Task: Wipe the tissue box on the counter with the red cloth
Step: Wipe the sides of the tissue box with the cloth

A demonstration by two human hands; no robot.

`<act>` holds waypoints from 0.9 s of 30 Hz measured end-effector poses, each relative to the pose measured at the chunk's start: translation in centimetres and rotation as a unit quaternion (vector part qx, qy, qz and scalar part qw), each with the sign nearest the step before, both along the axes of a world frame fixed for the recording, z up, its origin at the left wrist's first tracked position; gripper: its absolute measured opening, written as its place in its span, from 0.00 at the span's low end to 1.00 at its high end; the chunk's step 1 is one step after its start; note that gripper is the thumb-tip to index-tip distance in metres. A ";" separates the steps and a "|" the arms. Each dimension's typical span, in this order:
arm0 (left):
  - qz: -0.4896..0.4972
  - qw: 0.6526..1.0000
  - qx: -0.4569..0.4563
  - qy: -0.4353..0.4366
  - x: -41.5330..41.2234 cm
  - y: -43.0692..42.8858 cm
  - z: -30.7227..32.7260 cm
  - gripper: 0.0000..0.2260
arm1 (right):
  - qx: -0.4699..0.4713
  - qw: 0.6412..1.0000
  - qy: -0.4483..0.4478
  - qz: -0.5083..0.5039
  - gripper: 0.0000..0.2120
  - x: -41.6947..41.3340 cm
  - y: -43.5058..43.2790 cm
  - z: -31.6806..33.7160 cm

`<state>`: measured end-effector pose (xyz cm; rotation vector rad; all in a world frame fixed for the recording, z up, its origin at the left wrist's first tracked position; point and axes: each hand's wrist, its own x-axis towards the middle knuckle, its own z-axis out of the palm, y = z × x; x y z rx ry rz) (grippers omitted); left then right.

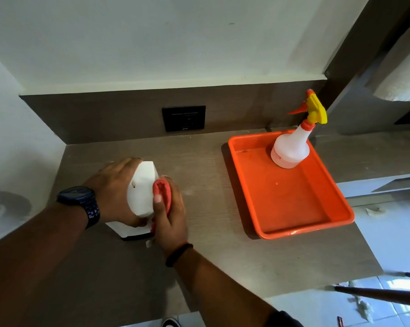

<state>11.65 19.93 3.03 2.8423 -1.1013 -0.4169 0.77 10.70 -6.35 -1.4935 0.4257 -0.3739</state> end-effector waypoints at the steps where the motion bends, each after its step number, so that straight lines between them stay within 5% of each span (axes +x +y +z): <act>1: -0.001 1.000 -0.006 0.002 0.1 0.0 0.0 0.57 | -0.020 1.000 -0.007 0.006 0.25 0.2 -0.3 0.6; 6: 0.000 1.000 -0.004 -0.014 0.1 0.0 -0.3 0.58 | -0.110 0.993 0.014 0.046 0.34 3.1 -2.3 1.1; 10: 0.005 1.000 0.007 -0.023 0.0 -0.1 -0.4 0.59 | -0.034 0.997 0.055 0.029 0.28 3.2 -2.3 0.9; 14: 0.007 1.000 0.009 -0.021 -0.1 -0.2 -0.3 0.60 | 0.051 0.996 0.079 0.012 0.34 1.7 -1.0 -0.5; 20: 0.006 1.000 0.002 -0.006 -0.1 -0.1 0.0 0.59 | 0.024 1.000 0.020 -0.003 0.06 3.5 -1.5 1.2; 27: 0.009 1.000 0.019 0.004 -0.1 -0.2 -0.2 0.62 | 0.096 0.989 0.113 -0.005 0.16 5.6 -2.7 0.8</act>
